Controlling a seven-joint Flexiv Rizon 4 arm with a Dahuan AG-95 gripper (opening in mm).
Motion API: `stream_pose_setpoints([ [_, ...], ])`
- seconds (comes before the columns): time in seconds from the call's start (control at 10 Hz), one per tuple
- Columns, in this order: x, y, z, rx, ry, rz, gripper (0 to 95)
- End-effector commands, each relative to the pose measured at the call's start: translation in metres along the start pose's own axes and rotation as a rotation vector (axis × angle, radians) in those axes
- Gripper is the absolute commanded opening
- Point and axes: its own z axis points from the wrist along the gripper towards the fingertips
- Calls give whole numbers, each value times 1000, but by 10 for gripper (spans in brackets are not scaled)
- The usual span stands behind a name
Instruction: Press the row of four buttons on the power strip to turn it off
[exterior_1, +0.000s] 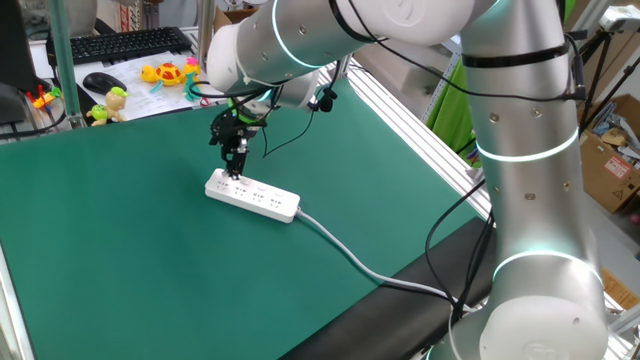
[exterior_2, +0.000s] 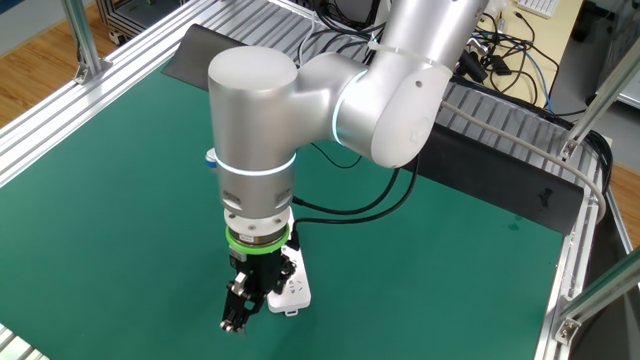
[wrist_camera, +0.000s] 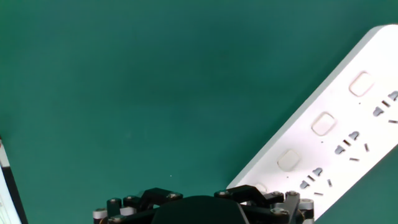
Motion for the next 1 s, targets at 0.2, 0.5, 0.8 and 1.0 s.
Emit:
stream_pose_setpoints([
  [0.2, 0, -2, 0, 6, -8, -11, 950],
  [0.5, -1, -2, -5, 28, -13, -82, 950],
  [0.8, -2, -2, -17, 37, -16, -183, 950],
  [1.0, -4, -3, -29, 45, -16, -305, 950],
])
